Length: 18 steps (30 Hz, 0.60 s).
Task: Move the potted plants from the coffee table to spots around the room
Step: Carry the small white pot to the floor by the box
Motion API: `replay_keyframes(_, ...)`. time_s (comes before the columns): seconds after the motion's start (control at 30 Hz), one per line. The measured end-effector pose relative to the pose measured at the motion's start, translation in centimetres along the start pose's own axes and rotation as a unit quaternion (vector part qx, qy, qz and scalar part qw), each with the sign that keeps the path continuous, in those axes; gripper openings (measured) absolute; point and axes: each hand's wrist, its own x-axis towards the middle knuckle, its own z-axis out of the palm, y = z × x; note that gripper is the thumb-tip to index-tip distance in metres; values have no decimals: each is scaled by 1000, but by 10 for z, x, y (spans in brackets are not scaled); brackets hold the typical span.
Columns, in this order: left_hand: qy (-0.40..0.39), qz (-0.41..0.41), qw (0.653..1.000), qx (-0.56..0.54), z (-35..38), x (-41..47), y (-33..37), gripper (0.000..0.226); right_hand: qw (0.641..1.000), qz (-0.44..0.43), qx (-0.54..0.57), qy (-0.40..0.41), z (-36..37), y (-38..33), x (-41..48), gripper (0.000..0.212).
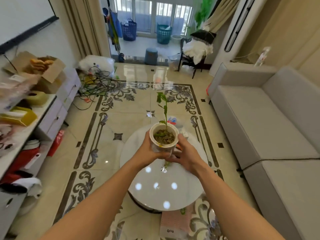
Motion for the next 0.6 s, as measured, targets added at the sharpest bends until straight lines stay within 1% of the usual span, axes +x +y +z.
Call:
replay_keyframes(0.07,3,-3,1000,-4,-5,-3,20,95,1000,-5,5,-10,7,-22,-5,50)
replay_keyframes(0.1,6,-9,1000,-14,-8,-4,29,95,1000,-7,5,-17,10,-33,-7,48)
replay_keyframes(0.17,18,-17,999,-28,-15,-7,42,97,999,-10,5,-34,18,-49,-9,50)
replay_keyframes(0.27,19,-29,999,-32,-33,-7,53,102,999,-10,8,-30,36,-67,-7,53)
replay_keyframes(0.37,6,-45,999,-25,-58,-5,65,101,999,-13,19,-23,55,-78,2,48)
replay_keyframes(0.43,25,-56,997,-41,-76,0,73,91,999,-12,32,-16,71,-84,11,45)
replay_keyframes(0.5,76,-92,988,-94,-93,7,81,76,999,-7,45,-7,88,-89,22,42)
replay_keyframes(0.57,129,-144,967,-169,-114,17,87,57,999,-7,50,-2,107,-95,36,38)
replay_keyframes(0.6,143,-167,953,-208,-127,23,88,44,999,-7,47,-1,117,-98,43,36)
